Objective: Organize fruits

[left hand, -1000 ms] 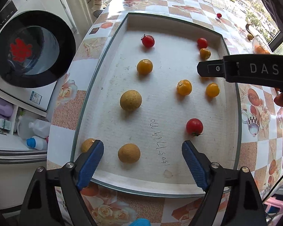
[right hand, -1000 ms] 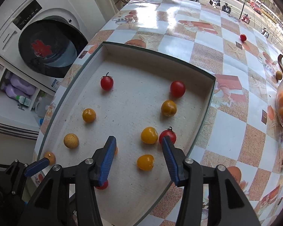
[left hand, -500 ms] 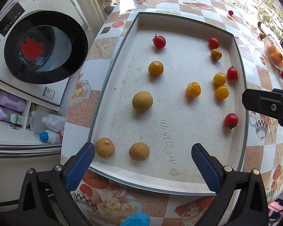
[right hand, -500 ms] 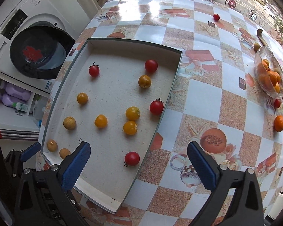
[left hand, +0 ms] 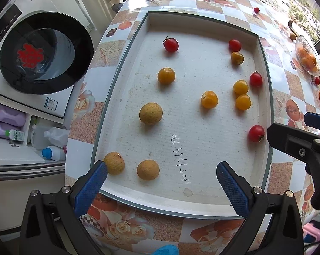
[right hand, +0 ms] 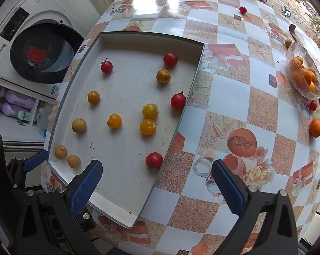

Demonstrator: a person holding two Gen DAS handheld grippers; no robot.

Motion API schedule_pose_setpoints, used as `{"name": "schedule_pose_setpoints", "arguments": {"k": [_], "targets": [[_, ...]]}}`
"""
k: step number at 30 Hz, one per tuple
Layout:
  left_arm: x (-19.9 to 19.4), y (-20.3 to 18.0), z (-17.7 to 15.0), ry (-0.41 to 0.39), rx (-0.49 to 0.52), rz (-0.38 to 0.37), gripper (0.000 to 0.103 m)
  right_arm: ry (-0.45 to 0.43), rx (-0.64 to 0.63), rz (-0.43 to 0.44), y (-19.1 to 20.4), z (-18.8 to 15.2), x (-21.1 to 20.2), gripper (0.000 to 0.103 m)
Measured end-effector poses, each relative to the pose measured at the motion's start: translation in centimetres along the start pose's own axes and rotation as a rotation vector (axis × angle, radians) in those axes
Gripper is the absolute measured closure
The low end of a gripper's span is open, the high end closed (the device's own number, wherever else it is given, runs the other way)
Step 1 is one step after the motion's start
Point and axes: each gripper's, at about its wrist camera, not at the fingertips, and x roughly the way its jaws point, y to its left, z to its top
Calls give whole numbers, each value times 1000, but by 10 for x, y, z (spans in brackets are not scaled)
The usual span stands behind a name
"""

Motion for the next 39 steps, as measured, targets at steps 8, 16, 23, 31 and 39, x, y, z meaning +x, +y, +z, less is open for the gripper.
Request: {"name": "schedule_pose_setpoints", "arguments": {"k": [8, 16, 23, 31, 39], "targets": [[-4, -2, 1, -15, 11, 10, 0, 13, 2, -4, 0, -1, 2, 1], [-4, -1, 1, -9, 15, 3, 0, 20, -7, -13, 2, 1, 5, 1], [-4, -4, 2, -8, 25, -5, 0, 24, -10, -22, 2, 2, 7, 1], [-5, -6, 4, -11, 32, -8, 0, 24, -12, -22, 3, 2, 7, 0], [-2, -7, 5, -5, 26, -4, 0, 24, -15, -25, 2, 2, 8, 1]]}}
